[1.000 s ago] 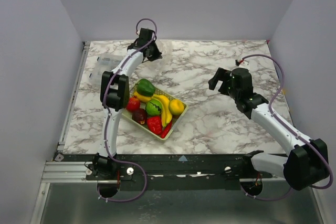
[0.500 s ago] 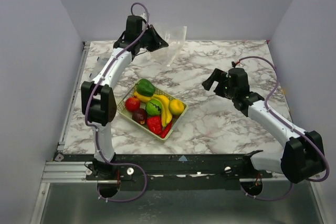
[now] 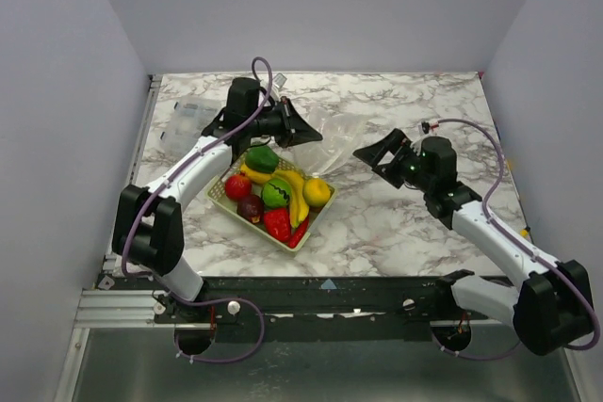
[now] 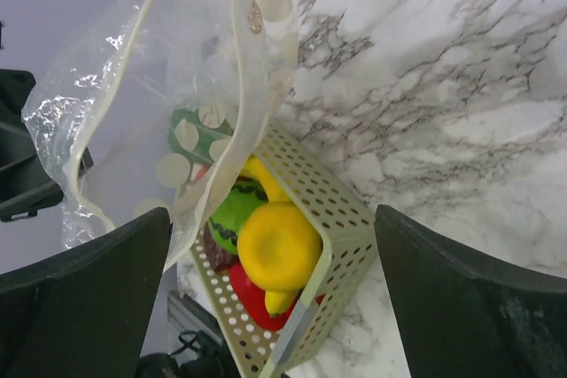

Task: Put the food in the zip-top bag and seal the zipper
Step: Open the zipper of the food storage bag at the center of the board.

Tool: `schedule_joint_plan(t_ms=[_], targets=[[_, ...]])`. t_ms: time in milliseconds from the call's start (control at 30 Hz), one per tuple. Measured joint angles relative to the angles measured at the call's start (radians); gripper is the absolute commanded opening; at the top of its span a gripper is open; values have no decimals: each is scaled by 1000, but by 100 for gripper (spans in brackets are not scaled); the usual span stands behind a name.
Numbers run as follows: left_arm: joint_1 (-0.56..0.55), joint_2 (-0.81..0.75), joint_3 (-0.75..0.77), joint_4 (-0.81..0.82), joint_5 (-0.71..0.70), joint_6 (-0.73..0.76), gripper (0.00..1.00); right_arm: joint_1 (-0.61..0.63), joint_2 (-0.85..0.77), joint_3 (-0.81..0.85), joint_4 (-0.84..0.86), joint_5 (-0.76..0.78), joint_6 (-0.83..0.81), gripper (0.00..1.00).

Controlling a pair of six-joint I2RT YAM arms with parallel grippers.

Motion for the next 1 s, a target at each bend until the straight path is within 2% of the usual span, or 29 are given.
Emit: schedule_joint_plan(t_ms=[133, 233, 400, 467, 533, 633, 667, 700, 733, 767, 833, 867, 900, 1000], targets=[[-48, -61, -61, 44, 25, -11, 0, 1, -131, -85, 5, -22, 1, 98], [-79, -87, -74, 64, 37, -9, 0, 1, -196, -115, 6, -29, 3, 89], [-117, -99, -74, 74, 43, 13, 0, 1, -206, -120, 26, -61, 19, 71], [-129, -99, -88, 92, 52, 13, 0, 1, -203, -120, 30, -71, 26, 58], [-139, -99, -106, 103, 61, 12, 0, 1, -197, -120, 32, -80, 30, 40], [-153, -99, -122, 95, 64, 20, 0, 1, -193, -119, 34, -89, 42, 21], [-155, -99, -122, 90, 64, 25, 0, 1, -193, -117, 28, -88, 45, 9], [-159, -99, -122, 83, 64, 34, 0, 1, -193, -111, 16, -88, 48, 2], [-162, -100, -119, 66, 63, 51, 6, 1, -193, -105, 2, -87, 43, 1], [-165, -100, -115, 53, 63, 61, 21, 1, -195, -93, -23, -83, 40, 1], [-166, -100, -98, 6, 61, 97, 46, 1, -207, -61, -91, -56, 23, 1], [-167, -100, -82, -24, 59, 117, 53, 1, -219, -44, -131, -32, 10, 1], [-167, -100, -66, -51, 56, 140, 58, 1, -235, -25, -170, -5, -7, 1], [-169, -110, -23, -122, 22, 216, 60, 1, -278, 57, -301, 85, -75, 1]])
